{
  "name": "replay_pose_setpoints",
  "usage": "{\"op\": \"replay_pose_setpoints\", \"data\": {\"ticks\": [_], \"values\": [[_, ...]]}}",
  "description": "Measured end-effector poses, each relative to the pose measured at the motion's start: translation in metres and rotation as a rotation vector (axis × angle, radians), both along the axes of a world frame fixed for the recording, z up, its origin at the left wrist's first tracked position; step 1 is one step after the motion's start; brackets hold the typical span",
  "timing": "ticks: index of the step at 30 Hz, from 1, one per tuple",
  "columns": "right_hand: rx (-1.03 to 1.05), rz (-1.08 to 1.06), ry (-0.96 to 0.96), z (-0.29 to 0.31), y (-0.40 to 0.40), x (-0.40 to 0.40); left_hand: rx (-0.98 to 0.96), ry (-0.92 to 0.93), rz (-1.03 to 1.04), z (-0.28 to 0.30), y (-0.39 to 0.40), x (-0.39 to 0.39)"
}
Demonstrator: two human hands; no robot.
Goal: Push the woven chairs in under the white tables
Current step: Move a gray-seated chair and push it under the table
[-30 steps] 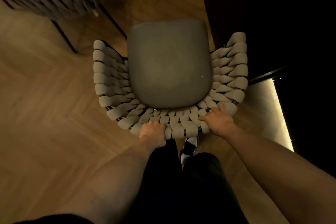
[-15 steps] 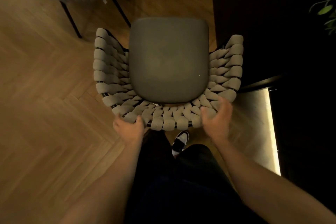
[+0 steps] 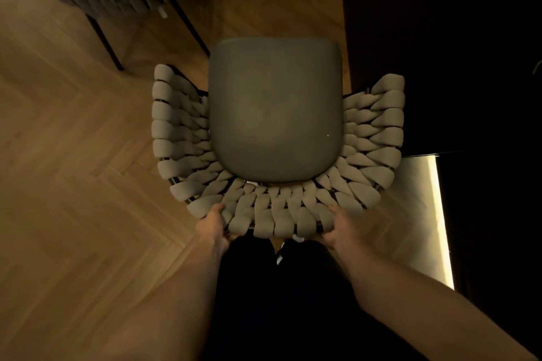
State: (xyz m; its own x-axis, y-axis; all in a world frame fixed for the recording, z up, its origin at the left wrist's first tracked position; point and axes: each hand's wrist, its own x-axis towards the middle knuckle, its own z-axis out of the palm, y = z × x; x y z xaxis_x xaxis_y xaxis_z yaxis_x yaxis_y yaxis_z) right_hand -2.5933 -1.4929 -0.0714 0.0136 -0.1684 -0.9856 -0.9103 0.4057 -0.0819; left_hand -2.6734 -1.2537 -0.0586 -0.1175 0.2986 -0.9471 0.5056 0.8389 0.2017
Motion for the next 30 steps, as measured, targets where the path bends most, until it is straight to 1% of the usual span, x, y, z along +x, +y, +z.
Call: {"op": "replay_pose_setpoints", "data": {"ticks": [5,9,18,25,28,30], "values": [[-0.085,-0.007,-0.042,0.006,0.025,0.056,-0.004,-0.027,-0.035,-0.002,0.024,0.051],[-0.098,0.039,-0.075,0.007,0.045,0.113,0.035,-0.062,-0.086,0.0,0.039,0.107],[-0.102,0.073,-0.135,0.011,0.07,0.259,0.08,-0.055,-0.132,-0.004,0.064,0.248],[-0.084,0.069,-0.165,-0.023,0.068,0.374,0.076,-0.058,-0.121,0.001,0.076,0.356],[-0.051,0.104,-0.187,0.006,0.086,0.418,0.072,-0.081,-0.101,0.002,0.085,0.397],[-0.045,0.117,-0.209,0.011,0.095,0.445,0.091,-0.092,-0.109,0.004,0.091,0.422]]}}
